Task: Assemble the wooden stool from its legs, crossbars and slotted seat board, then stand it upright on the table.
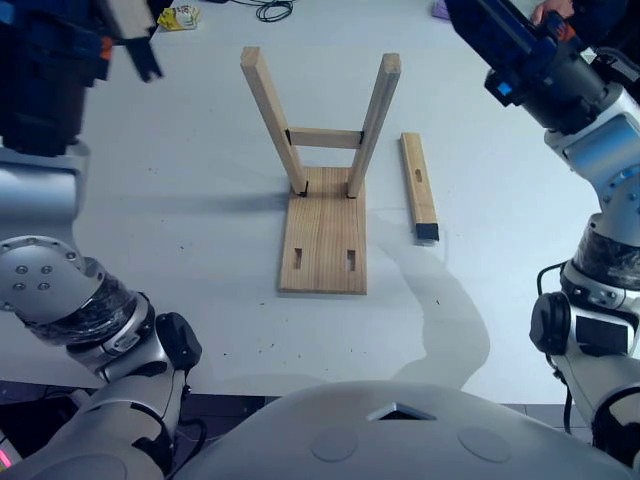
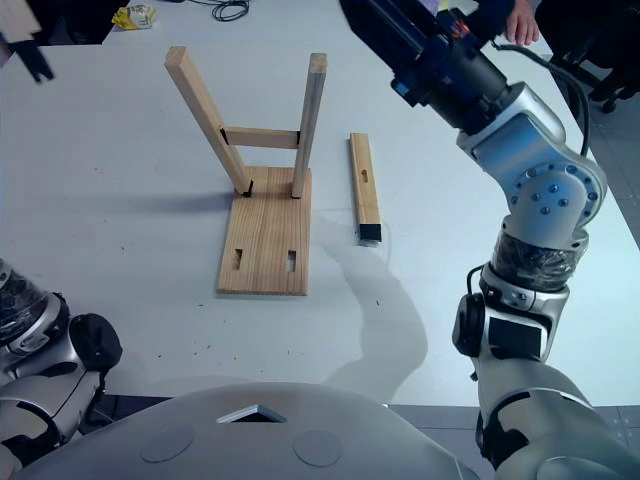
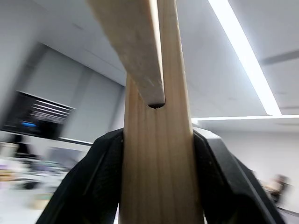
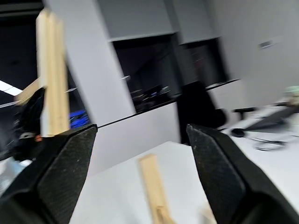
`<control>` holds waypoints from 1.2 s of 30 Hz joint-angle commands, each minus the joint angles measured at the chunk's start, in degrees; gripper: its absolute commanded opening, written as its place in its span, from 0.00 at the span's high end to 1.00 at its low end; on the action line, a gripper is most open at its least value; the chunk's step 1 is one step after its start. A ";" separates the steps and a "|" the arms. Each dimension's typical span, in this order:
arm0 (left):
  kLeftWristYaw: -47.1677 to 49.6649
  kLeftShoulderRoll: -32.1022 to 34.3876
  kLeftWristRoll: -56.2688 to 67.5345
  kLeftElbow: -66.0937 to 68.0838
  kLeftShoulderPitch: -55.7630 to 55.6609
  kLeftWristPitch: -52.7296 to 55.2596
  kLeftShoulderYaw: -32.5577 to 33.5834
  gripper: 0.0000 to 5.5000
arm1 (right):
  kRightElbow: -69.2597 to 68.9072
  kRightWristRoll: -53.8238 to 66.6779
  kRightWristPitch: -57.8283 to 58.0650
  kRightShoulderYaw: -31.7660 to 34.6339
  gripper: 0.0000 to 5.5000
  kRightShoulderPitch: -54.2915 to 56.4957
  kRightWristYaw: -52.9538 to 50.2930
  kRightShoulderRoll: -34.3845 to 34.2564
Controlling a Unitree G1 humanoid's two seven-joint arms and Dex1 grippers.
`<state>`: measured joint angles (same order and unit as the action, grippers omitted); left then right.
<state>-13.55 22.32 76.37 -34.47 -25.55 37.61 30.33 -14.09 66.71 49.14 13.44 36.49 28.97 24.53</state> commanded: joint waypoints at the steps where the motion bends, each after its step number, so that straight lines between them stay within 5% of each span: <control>1: -5.04 0.38 2.63 0.31 3.04 1.39 -6.63 0.63 | -0.70 3.70 3.78 -2.27 0.36 6.25 1.34 0.61; 7: -10.46 0.95 -2.12 3.21 6.42 0.14 -12.02 0.63 | -2.02 5.91 5.56 -3.16 0.36 7.71 2.52 1.34; 15: -3.08 4.58 -33.28 9.84 5.64 -7.59 -18.37 0.63 | -6.83 6.08 1.44 -3.74 0.36 10.47 -5.35 -3.47; 20: 4.15 8.25 -44.86 11.20 2.67 -2.55 -20.63 0.63 | -9.97 -12.06 -8.22 -12.66 0.36 12.87 -8.21 -6.22; 26: 11.93 9.33 -53.40 6.51 1.45 6.55 -23.64 0.63 | -4.91 -37.85 -21.75 -30.98 0.36 13.90 -6.78 -10.26; 36: 13.11 7.63 -61.61 3.31 0.02 12.72 -31.09 0.63 | -3.48 -50.89 -24.32 -37.63 0.36 12.48 -9.44 -19.09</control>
<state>0.07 29.58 16.86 -30.19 -25.31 49.77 0.36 -18.40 18.27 25.58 -23.21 48.57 20.32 7.33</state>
